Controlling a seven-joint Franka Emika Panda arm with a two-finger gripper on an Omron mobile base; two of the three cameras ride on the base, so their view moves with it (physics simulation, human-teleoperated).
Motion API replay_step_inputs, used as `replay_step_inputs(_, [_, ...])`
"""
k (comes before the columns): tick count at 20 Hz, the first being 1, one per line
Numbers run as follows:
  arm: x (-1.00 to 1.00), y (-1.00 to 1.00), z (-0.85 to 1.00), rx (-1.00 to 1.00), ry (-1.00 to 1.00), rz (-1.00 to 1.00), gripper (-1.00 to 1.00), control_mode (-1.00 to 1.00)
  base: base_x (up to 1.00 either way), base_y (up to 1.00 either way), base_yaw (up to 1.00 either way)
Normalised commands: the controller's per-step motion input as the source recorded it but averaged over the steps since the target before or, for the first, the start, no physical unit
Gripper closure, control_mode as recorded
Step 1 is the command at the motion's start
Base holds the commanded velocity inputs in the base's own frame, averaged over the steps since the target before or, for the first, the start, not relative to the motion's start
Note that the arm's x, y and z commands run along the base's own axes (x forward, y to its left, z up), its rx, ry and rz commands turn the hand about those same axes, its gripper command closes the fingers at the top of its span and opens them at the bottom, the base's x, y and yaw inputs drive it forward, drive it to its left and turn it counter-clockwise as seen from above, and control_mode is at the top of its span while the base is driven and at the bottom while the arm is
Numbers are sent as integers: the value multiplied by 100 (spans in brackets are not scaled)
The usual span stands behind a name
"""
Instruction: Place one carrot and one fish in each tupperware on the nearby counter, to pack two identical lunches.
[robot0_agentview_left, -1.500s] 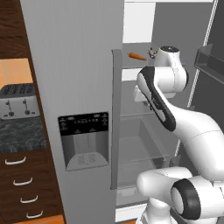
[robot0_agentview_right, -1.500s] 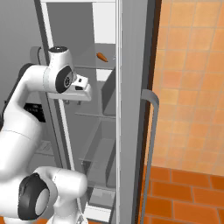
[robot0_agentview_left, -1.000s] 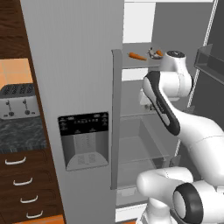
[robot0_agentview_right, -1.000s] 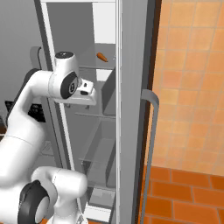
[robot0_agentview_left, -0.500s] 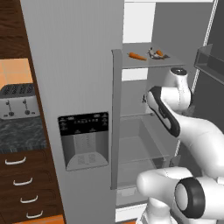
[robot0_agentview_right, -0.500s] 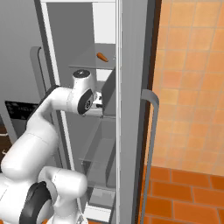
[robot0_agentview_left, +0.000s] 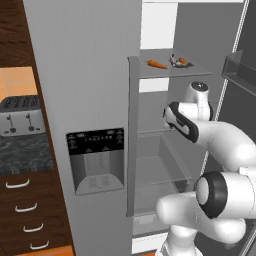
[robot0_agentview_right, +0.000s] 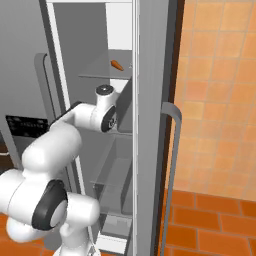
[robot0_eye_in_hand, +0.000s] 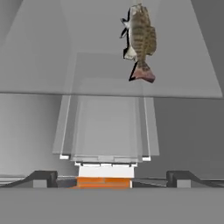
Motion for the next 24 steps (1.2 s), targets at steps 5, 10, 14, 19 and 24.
replay_step_inputs(5, [64, -24, -8, 0, 0, 0, -100, -100, 0, 0, 0])
replay_step_inputs(10, [63, -3, -29, 0, 0, 0, -100, -100, 0, 0, 0])
replay_step_inputs(14, [70, -3, -42, 0, 0, 0, -100, -100, 0, 0, 0])
replay_step_inputs(19, [61, -17, -22, 0, 0, 0, -100, -100, 0, 0, 0])
replay_step_inputs(24, [54, -22, -22, 0, 0, 2, -100, -100, 0, 0, 0])
